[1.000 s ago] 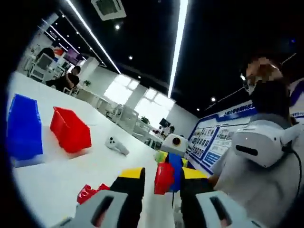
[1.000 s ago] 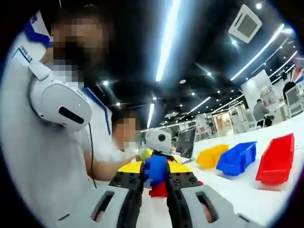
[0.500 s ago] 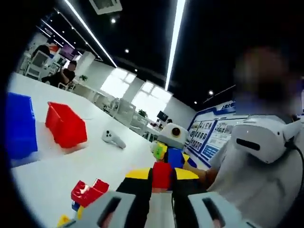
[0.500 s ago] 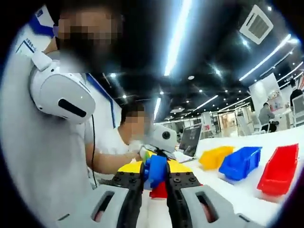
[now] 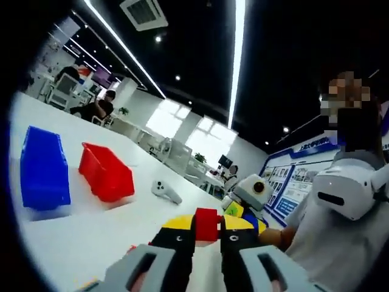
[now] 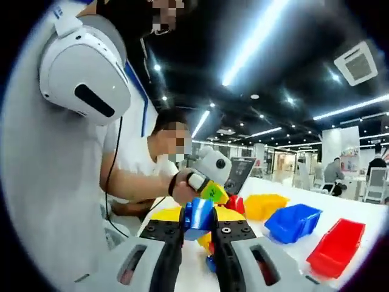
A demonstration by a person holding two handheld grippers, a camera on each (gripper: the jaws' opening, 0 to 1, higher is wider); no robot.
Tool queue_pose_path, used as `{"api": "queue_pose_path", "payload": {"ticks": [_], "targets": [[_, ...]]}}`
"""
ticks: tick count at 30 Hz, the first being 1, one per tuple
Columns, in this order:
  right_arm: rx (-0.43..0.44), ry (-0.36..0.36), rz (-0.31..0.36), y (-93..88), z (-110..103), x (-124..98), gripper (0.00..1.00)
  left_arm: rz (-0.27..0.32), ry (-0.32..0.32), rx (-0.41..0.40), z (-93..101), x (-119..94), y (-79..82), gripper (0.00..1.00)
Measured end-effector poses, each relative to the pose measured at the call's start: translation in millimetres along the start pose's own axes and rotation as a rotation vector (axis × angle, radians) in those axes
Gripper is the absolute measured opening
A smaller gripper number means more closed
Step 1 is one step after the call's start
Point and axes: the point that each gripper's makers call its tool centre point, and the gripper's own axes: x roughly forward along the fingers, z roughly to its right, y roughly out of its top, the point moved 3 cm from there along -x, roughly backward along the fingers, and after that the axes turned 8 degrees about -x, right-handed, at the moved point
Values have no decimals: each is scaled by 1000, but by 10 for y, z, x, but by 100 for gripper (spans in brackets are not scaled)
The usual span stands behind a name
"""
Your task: Take apart the toy blocks one by one and place each separated block into its matching bin, sorting the blocks by their type until all the connected pieces are disassembled and separated into the correct bins
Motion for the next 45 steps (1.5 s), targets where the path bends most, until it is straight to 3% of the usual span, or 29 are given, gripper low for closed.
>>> {"api": "queue_pose_path", "payload": {"ticks": [5,9,11,12,18,20,22,24,27,29,33,38,39,41,42,44,45], "targets": [[98,-112,131,175,265,-158,19,64,50,41,-70,-84,97,18],[218,-253,293,317,737,-312,19,84,72,64,-100,-63,102,18],[247,-324,357,355,994,-349,19,65,125,108,-158,-45,73,18],[236,-359,368,363,1111,-352,19,73,187,151,-206,-48,85,18],[104,-468,138,200,1578,-28,19,84,376,337,-190,-129,119,18],[88,-490,95,139,1705,81,19,99,442,362,-207,-190,127,18],[38,-510,4,14,1849,267,19,130,527,389,-234,-292,149,18],[50,-514,-17,-49,1962,431,19,142,603,423,-230,-430,150,18],[30,-491,-102,-216,2104,746,19,179,622,413,-137,-571,139,18],[71,-476,-135,-353,2227,1004,19,193,643,407,-106,-658,128,18],[18,-468,-371,-828,2443,1339,19,219,679,379,-108,-826,85,18],[46,-478,-447,-1175,2550,1482,22,290,679,329,-60,-964,97,19],[55,-481,-453,-1221,2569,1490,31,298,679,323,-52,-985,108,19],[91,-500,-415,-1241,2611,1512,74,311,682,322,-40,-1012,138,19],[100,-509,-419,-1285,2670,1508,83,317,684,322,-41,-1024,155,19],[120,-494,-415,-1273,2629,1474,72,324,682,319,-48,-1031,189,19],[125,-491,-406,-1254,2609,1460,71,325,679,318,-49,-1025,202,19]]}}
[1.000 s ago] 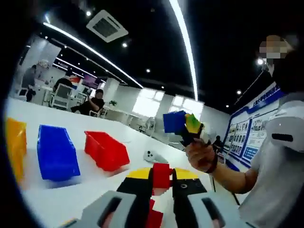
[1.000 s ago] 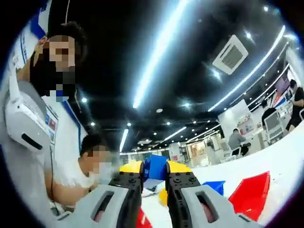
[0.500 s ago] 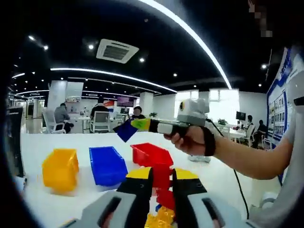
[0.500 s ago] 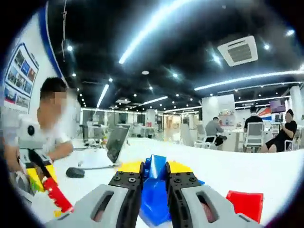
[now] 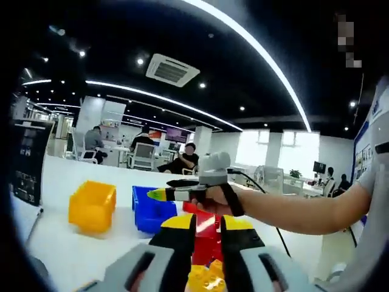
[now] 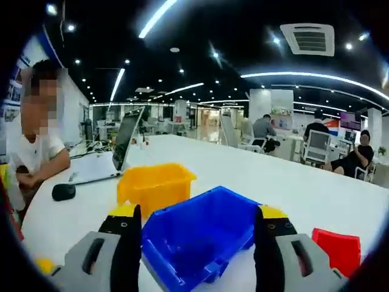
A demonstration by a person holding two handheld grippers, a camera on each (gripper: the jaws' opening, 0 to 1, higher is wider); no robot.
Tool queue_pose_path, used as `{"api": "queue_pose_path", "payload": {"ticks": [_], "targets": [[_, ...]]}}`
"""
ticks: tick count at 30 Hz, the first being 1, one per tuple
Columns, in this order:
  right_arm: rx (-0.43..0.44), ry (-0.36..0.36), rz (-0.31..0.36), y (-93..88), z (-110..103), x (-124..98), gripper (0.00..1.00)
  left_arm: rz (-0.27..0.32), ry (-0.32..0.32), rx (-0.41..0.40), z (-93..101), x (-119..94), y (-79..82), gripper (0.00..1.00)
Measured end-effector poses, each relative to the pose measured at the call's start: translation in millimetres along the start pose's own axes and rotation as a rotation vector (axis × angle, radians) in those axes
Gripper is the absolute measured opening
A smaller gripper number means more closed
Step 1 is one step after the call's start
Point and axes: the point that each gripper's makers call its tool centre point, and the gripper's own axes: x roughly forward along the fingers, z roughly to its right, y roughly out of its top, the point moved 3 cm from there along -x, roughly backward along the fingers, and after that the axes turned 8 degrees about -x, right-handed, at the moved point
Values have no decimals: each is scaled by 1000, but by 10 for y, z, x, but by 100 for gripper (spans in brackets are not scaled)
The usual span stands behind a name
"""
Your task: Take apart the toy blocks one by one and place each separated block into its matching bin, sorting the blocks by their type until all the connected pieces are disassembled and separated into the correct bins
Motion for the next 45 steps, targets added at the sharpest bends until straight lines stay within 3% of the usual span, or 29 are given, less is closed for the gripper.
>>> {"api": "queue_pose_path", "payload": {"ticks": [11,14,18,21,24,28,33,37,42,45], "targets": [[23,-13,60,104,117,-345,59,3,-14,18,97,236,66,19],[33,-14,68,76,158,-469,57,-21,-63,27,148,384,72,19],[81,-39,94,29,211,-861,53,-39,-101,32,146,655,131,19],[59,-59,124,-8,269,-1201,51,-49,-190,2,235,830,175,19],[101,-124,149,-132,329,-1708,49,-45,-193,-3,231,1044,233,18],[99,-175,136,-331,286,-2149,48,-26,-216,-32,264,1331,253,18],[159,-201,147,-577,28,-2574,46,-18,-160,-25,230,1665,178,18],[221,-212,152,-750,-138,-2760,45,40,-117,0,313,1923,198,18],[224,-234,162,-815,-296,-2963,44,79,-83,-8,413,2270,149,18],[166,-247,119,-909,-421,-3126,43,76,-38,-24,419,2448,72,19]]}}
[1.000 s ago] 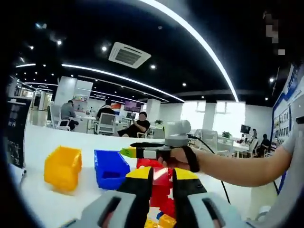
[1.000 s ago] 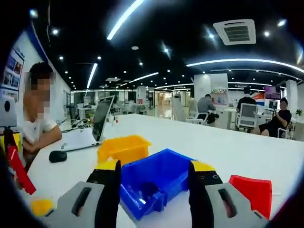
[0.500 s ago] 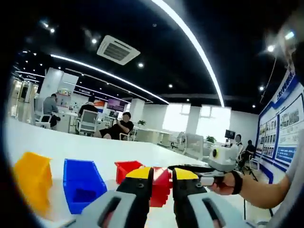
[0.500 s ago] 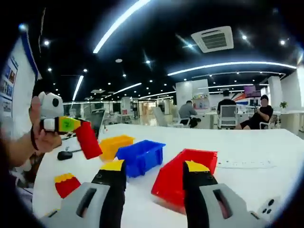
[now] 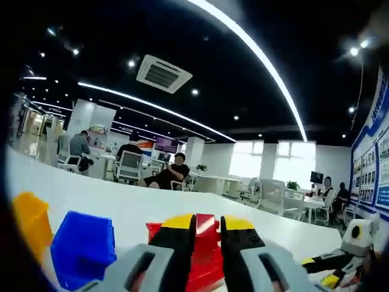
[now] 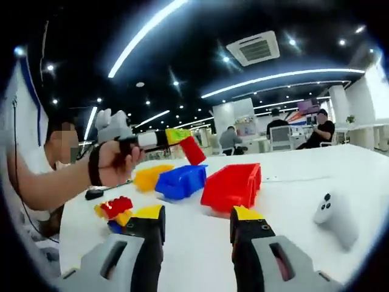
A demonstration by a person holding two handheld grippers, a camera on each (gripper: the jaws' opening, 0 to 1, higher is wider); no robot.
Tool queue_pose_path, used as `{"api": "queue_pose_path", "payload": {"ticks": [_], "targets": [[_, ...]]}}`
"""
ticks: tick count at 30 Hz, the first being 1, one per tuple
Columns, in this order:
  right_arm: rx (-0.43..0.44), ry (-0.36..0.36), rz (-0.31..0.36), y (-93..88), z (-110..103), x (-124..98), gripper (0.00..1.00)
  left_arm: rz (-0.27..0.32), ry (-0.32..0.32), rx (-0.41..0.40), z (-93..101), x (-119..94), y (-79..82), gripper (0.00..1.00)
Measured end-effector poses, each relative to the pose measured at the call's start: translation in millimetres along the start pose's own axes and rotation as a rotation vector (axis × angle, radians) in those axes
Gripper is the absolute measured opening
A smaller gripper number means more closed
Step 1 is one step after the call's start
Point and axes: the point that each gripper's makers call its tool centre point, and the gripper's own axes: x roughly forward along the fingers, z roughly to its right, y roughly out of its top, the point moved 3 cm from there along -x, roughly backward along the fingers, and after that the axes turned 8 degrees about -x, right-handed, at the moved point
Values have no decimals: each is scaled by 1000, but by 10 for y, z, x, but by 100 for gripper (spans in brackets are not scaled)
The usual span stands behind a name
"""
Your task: Take apart the toy blocks one by one and place each separated block into its matching bin, sorting the blocks by their type until all the connected pieces are disassembled and separated into the correct bins
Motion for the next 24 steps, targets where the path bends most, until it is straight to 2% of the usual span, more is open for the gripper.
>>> {"api": "queue_pose_path", "payload": {"ticks": [3,6,8,11,14,15,19,24], "targets": [[14,-14,-1,-31,16,-154,43,-2,46,45,-42,136,-53,19],[28,-42,5,-33,73,-275,42,-9,78,35,-22,279,-141,19],[-10,-72,-13,-35,147,-331,42,-32,68,33,7,340,-196,19],[5,-77,-7,-20,217,-379,42,-50,57,80,51,369,-239,20],[7,-86,0,27,258,-412,41,-58,97,97,8,388,-240,53],[3,-91,5,56,270,-426,41,-67,111,94,-17,399,-246,58],[12,-87,28,110,258,-414,41,-75,102,77,-49,356,-212,55],[27,-70,27,39,238,-333,41,-79,79,106,-20,228,-59,56]]}}
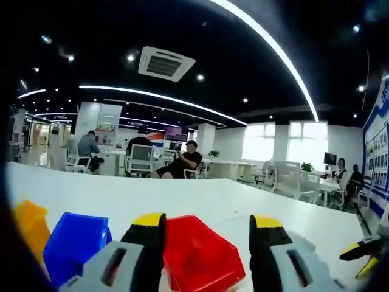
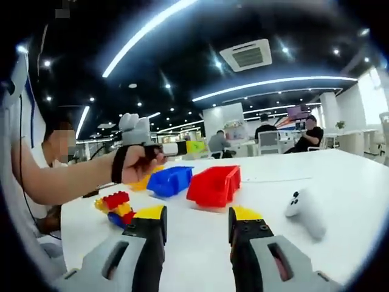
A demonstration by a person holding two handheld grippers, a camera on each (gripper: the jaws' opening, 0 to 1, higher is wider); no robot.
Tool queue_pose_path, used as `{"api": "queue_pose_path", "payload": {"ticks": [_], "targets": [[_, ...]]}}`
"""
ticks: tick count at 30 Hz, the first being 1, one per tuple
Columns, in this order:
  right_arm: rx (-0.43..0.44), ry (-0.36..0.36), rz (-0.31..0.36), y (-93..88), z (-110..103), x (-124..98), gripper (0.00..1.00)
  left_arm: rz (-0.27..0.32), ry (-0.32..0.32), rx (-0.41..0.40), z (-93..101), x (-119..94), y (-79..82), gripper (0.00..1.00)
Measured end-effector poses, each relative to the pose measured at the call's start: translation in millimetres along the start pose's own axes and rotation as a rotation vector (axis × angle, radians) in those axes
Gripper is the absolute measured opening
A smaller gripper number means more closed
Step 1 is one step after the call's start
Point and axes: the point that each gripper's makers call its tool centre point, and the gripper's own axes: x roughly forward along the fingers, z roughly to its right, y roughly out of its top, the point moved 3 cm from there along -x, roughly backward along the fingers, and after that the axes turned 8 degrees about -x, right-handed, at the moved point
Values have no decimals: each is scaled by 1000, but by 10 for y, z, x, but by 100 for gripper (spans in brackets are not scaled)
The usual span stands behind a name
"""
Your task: Take apart the toy blocks one by one and place each separated block into its matching bin, sorting the blocks by their type until all the connected pieces are disassembled and separated into the correct bins
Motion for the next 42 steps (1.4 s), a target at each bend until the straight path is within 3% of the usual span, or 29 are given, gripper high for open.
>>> {"api": "queue_pose_path", "payload": {"ticks": [6,10,11,13,16,19,20,23,25,28,31,34,38,42], "targets": [[28,37,-2,-44,-94,120,42,38,-26,47,-41,-168,277,56],[12,91,-4,-41,-202,205,42,33,-60,44,-48,-407,326,53],[8,126,-1,-37,-260,238,43,11,-97,9,-9,-515,292,49],[-1,216,-14,-44,-409,303,44,22,-100,-23,-49,-710,290,46],[-65,322,-47,-60,-603,398,44,25,-74,-17,-184,-1026,222,47],[-96,420,-78,-106,-752,482,43,6,-82,-97,-285,-1379,149,59],[-118,452,-90,-131,-800,507,43,-1,-74,-88,-321,-1491,131,63],[-149,500,-131,-210,-883,557,43,-26,-52,-22,-418,-1828,25,63],[-152,525,-135,-242,-933,592,43,-56,-67,45,-418,-1964,-49,63],[-160,611,-127,-294,-1008,697,43,-106,-154,39,-341,-2171,-193,62],[-154,671,-114,-285,-1092,857,42,-129,-192,89,-320,-2330,-304,62],[-199,778,-97,-247,-1243,981,40,-167,-237,59,-305,-2460,-408,55],[-293,861,-91,-170,-1375,1216,40,-207,-244,155,-298,-2531,-462,63],[-357,945,-117,-230,-1493,1257,38,-236,-241,241,-273,-2581,-508,67]]}}
